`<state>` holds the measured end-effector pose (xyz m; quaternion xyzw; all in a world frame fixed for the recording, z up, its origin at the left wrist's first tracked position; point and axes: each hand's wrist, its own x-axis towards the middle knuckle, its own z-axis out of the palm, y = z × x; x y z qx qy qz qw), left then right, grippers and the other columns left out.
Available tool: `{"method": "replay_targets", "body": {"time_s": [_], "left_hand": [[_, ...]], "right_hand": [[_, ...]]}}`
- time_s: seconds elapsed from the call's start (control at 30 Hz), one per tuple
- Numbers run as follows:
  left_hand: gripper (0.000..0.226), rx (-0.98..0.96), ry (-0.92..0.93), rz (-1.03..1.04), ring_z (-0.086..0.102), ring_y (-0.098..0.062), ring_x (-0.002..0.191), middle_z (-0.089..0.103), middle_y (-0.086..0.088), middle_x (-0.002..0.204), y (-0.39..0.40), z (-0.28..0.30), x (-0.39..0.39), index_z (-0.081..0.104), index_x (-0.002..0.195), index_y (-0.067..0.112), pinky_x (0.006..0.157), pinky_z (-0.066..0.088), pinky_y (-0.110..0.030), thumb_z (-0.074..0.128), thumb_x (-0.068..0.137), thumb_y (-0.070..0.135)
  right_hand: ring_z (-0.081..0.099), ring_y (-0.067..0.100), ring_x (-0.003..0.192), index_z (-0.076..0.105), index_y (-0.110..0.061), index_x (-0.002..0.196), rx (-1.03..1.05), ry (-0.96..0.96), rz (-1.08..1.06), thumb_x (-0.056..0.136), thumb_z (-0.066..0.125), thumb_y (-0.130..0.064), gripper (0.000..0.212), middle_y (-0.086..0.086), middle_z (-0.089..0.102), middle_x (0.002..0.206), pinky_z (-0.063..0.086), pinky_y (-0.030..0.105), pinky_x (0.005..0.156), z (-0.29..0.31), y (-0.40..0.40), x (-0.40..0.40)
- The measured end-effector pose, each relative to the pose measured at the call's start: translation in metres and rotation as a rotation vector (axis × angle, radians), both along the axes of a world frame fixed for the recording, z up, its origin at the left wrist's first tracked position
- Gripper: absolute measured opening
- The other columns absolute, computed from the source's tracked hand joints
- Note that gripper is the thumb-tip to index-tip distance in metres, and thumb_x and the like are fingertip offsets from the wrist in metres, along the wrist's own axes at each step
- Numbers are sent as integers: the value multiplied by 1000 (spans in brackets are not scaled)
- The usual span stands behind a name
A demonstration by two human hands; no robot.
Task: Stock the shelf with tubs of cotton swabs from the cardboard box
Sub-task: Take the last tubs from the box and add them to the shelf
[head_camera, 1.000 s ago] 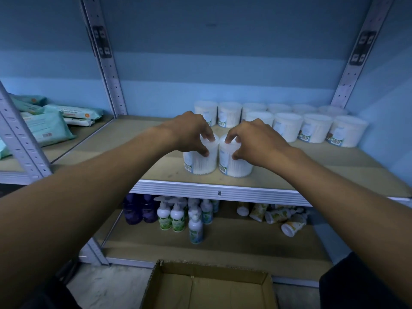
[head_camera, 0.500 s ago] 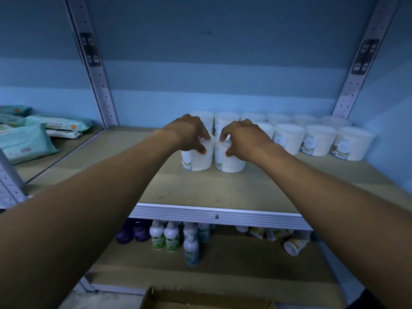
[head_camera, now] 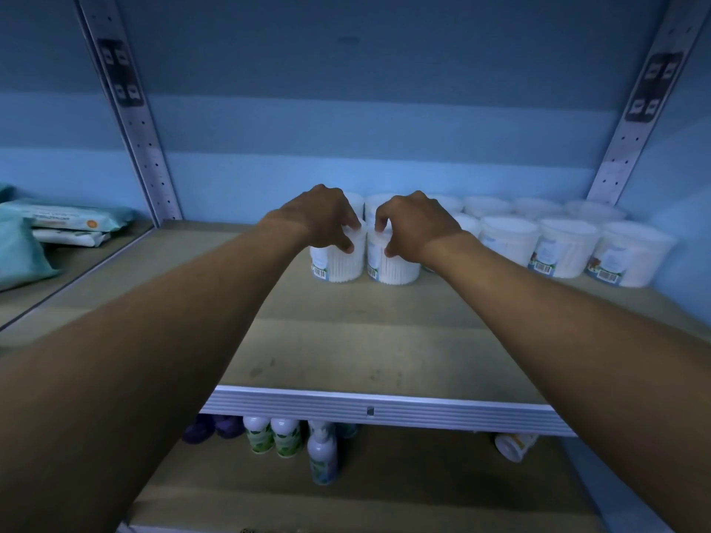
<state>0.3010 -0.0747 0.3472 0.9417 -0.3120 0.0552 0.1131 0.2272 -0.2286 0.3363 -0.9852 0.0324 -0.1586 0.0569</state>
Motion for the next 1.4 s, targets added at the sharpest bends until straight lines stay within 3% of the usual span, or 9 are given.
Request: {"method": "replay_targets", "body": {"time_s": [0.23,0.7,0.97,1.1,1.2,1.4], "left_hand": [[48,28,-27,-5,57,-22,117,66,0,125,-9,0,18,69,123,24,97,47,-33,82,78,32],[48,32,-33,-1,58,-22,112,66,-1,122,-14,0,31,69,123,24,87,43,-28,82,78,32],[52,47,-10,-2,50,-25,125,56,-6,138,-10,-4,21,59,136,23,96,40,-30,72,87,35],[66,93,48,-6,39,-24,138,44,-5,150,-4,-3,4,48,144,23,109,32,-33,70,86,45],[70,105,45,-15,39,-25,138,43,-5,151,-2,-2,-9,46,145,21,108,33,-34,70,85,46],[70,136,19,-71,46,-24,130,49,-2,140,-11,16,-38,52,138,25,103,40,-35,75,77,51]], "right_hand": [[58,31,110,71,-25,110,-14,-23,0,78,82,-17,35,8,64,116,41,32,76,-4,-10,22],[57,29,110,70,-25,108,-29,-19,3,74,87,-20,38,5,65,116,38,31,75,-5,-19,40],[54,26,118,68,-24,118,47,8,14,81,81,-19,40,6,63,123,43,33,87,-9,-21,32],[47,29,128,55,-23,138,106,115,40,83,79,-23,59,9,51,137,41,36,99,-4,-21,21],[40,31,131,45,-28,145,112,124,14,81,80,-31,73,8,42,140,43,42,101,2,-28,6],[41,32,129,46,-33,144,58,157,-83,79,81,-37,73,6,41,138,45,45,100,23,-60,-40]]}}
